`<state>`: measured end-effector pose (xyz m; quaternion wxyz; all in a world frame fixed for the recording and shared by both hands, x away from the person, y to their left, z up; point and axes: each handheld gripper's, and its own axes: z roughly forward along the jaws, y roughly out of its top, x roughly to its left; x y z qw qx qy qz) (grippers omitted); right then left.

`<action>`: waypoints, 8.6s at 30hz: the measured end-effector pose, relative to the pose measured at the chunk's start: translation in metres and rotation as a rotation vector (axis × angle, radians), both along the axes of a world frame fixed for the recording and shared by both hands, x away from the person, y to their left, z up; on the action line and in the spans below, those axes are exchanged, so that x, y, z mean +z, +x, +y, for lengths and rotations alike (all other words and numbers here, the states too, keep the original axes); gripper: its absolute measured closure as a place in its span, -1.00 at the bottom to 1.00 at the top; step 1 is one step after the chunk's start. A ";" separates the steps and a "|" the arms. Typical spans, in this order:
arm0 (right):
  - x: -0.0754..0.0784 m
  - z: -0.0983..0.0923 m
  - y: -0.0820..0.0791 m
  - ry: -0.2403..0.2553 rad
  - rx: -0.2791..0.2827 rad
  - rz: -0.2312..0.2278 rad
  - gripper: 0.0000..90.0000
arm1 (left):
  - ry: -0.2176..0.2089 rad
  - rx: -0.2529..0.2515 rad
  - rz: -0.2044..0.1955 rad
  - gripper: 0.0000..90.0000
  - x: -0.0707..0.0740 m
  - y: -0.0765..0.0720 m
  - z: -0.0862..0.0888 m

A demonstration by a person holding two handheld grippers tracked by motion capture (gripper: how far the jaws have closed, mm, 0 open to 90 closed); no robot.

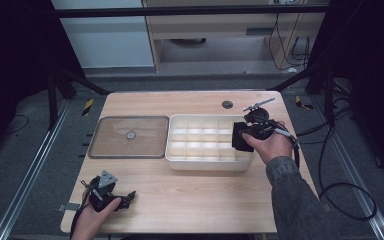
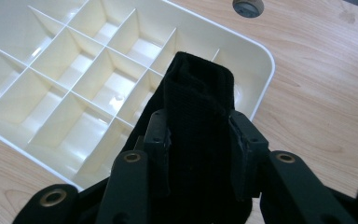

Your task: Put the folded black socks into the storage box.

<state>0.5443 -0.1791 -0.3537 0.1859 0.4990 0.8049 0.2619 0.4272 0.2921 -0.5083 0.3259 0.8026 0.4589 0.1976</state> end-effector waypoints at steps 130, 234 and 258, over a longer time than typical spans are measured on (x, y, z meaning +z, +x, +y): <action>-0.011 -0.006 -0.030 -0.008 0.017 -0.017 -0.51 | 0.000 -0.001 -0.003 -1.00 0.000 0.000 -0.001; -0.072 0.001 -0.001 0.000 0.017 0.187 1.00 | 0.000 -0.007 -0.006 -1.00 -0.001 0.000 -0.002; -0.082 0.004 -0.001 -0.037 0.031 0.215 1.00 | 0.000 -0.010 -0.007 -1.00 -0.001 0.000 -0.004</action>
